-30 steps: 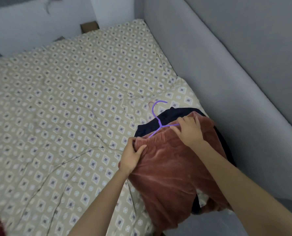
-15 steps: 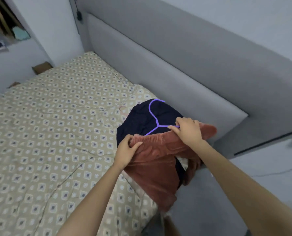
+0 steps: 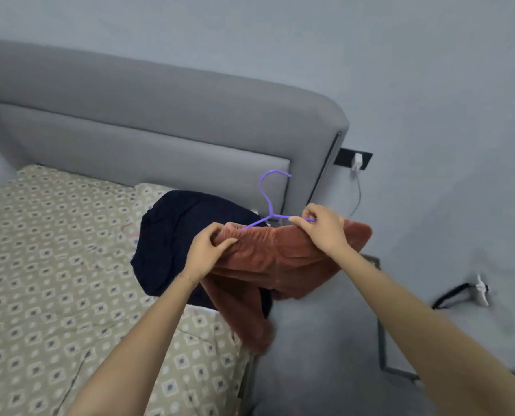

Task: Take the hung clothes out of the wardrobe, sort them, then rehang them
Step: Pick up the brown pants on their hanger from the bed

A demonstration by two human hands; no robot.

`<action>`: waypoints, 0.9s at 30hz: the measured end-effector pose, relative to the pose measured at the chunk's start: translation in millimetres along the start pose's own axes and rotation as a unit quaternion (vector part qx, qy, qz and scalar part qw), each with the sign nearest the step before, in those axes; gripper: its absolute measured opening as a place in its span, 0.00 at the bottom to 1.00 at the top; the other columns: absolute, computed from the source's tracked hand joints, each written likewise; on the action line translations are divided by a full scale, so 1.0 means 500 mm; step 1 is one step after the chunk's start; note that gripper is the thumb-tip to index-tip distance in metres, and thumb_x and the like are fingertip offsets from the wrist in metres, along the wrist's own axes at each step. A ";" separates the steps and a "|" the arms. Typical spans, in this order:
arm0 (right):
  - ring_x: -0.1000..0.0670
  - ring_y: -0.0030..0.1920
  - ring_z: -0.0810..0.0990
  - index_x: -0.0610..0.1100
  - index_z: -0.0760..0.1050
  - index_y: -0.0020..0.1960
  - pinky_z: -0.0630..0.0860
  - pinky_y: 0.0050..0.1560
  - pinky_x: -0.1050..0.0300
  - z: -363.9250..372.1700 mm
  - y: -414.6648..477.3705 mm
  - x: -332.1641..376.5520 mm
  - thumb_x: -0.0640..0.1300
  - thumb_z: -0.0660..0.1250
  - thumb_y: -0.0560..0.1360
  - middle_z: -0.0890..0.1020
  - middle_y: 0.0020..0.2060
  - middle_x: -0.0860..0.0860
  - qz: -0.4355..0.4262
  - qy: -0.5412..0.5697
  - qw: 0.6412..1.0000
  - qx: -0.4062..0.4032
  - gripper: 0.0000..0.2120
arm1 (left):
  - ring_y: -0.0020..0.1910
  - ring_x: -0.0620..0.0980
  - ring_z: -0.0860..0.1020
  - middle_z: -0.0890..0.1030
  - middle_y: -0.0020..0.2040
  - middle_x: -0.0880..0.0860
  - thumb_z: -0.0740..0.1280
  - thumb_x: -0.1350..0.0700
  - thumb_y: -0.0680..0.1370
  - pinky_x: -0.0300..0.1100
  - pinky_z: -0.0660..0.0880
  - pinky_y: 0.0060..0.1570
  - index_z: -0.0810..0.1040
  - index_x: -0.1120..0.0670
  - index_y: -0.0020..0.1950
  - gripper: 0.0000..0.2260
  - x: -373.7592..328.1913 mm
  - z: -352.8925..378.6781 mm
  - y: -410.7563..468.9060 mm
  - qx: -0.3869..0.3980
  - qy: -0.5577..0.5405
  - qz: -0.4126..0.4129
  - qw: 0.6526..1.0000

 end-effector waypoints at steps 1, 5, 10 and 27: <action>0.48 0.42 0.76 0.50 0.66 0.32 0.65 0.47 0.50 -0.029 -0.018 -0.027 0.63 0.71 0.70 0.75 0.32 0.55 0.019 0.011 1.000 -0.013 0.22 | 0.45 0.45 0.79 0.81 0.43 0.45 0.75 0.51 0.74 0.46 0.76 0.49 0.79 0.49 0.45 0.07 -0.026 0.021 0.005 0.014 0.007 0.019 1.000; 0.48 0.41 0.77 0.47 0.69 0.33 0.62 0.45 0.53 -0.155 -0.100 -0.133 0.62 0.71 0.71 0.77 0.32 0.53 0.089 0.037 0.993 -0.072 0.21 | 0.45 0.44 0.79 0.82 0.44 0.46 0.76 0.53 0.74 0.46 0.76 0.51 0.80 0.50 0.47 0.07 -0.133 0.118 0.013 0.067 0.028 0.080 0.994; 0.48 0.40 0.77 0.48 0.68 0.32 0.68 0.49 0.50 -0.294 -0.237 -0.287 0.60 0.72 0.71 0.76 0.31 0.54 0.147 0.058 0.979 -0.131 0.21 | 0.43 0.41 0.78 0.82 0.42 0.42 0.76 0.53 0.73 0.42 0.74 0.48 0.79 0.46 0.44 0.07 -0.273 0.279 -0.034 0.102 0.028 0.139 0.985; 0.48 0.41 0.79 0.49 0.70 0.34 0.65 0.49 0.52 -0.609 -0.737 -0.748 0.62 0.72 0.69 0.78 0.33 0.55 0.298 0.032 0.916 -0.267 0.19 | 0.42 0.46 0.81 0.83 0.40 0.44 0.72 0.34 0.66 0.48 0.77 0.46 0.79 0.50 0.43 0.20 -0.564 0.828 -0.350 0.263 0.008 0.189 0.946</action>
Point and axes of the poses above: each hand's wrist, its own y-axis towards the middle knuckle, its own z-axis out of the palm, x = y × z, the point moved 4 cm from there along y, towards the middle knuckle
